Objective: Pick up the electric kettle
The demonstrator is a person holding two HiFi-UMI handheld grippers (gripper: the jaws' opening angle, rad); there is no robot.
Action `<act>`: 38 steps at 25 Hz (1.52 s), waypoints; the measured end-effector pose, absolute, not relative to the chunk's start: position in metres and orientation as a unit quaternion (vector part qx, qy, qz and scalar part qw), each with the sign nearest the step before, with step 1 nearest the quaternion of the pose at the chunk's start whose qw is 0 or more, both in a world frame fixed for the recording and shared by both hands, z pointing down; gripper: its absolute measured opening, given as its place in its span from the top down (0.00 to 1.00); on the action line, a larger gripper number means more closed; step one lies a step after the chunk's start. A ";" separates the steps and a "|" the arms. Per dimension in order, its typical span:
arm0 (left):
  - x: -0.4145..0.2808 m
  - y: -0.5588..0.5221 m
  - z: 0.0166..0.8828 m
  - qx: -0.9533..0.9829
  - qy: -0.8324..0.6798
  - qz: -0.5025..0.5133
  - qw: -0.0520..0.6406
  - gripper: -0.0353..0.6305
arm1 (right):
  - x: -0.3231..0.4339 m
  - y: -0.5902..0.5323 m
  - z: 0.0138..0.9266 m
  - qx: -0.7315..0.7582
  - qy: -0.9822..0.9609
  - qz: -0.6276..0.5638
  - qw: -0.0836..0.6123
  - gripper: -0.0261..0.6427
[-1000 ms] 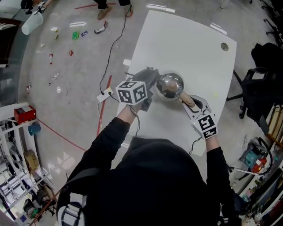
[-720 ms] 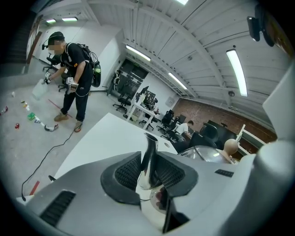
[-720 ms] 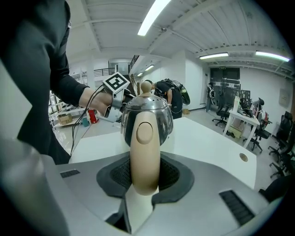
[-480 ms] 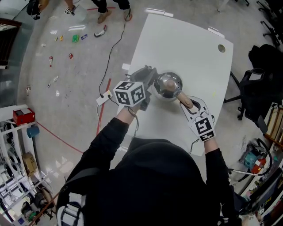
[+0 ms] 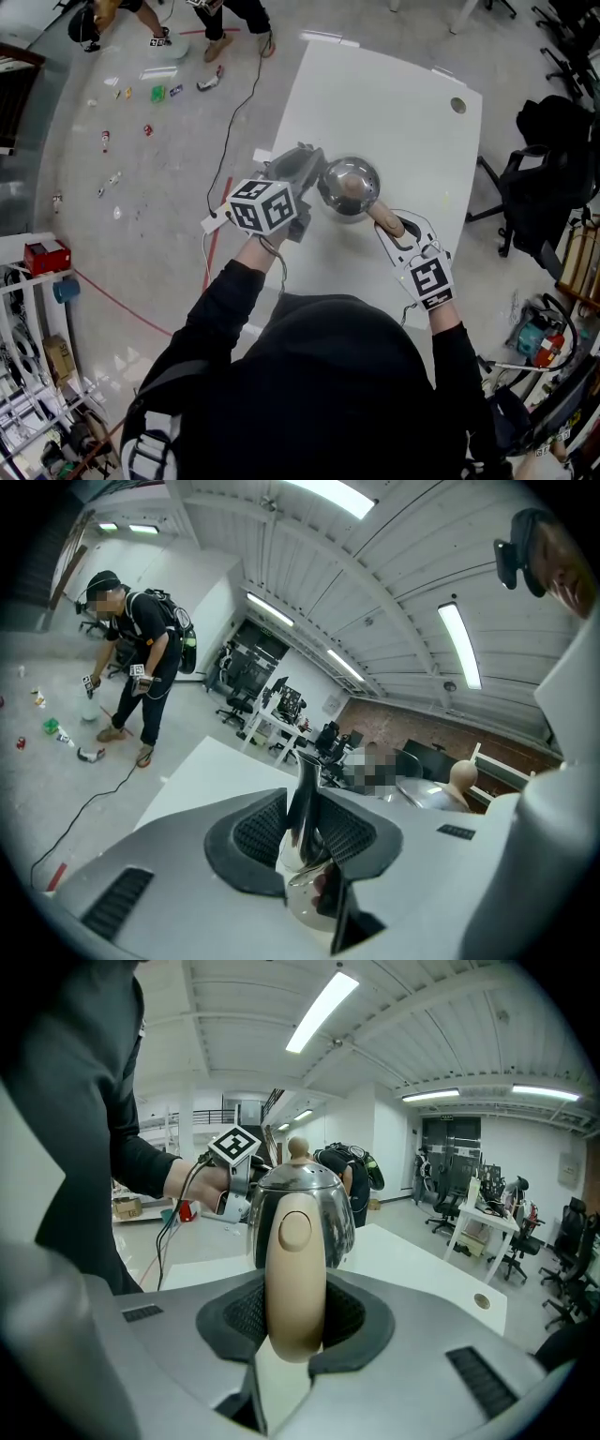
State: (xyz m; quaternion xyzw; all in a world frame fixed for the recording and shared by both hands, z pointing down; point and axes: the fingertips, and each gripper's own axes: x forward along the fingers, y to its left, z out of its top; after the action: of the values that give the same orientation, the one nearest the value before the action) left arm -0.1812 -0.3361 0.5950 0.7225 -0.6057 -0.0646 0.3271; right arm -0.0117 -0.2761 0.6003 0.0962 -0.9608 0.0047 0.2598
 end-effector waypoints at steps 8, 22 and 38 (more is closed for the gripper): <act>-0.175 -0.316 0.560 0.738 -0.601 -0.071 0.297 0.79 | -0.007 -0.252 0.561 0.095 -0.972 0.067 0.204 0.81; -0.156 -0.305 0.456 0.782 -0.569 -0.142 0.213 0.81 | 0.015 -0.260 0.474 0.088 -0.987 0.053 0.124 0.81; -0.141 -0.272 0.360 0.842 -0.509 -0.135 0.120 0.82 | 0.028 -0.246 0.384 0.032 -0.995 -0.014 0.093 0.81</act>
State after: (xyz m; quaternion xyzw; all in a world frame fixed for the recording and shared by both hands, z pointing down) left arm -0.1408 -0.2720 0.3605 0.8418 -0.5087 -0.1349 0.1198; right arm 0.0280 -0.2458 0.3842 0.0320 -0.9951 -0.0143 0.0926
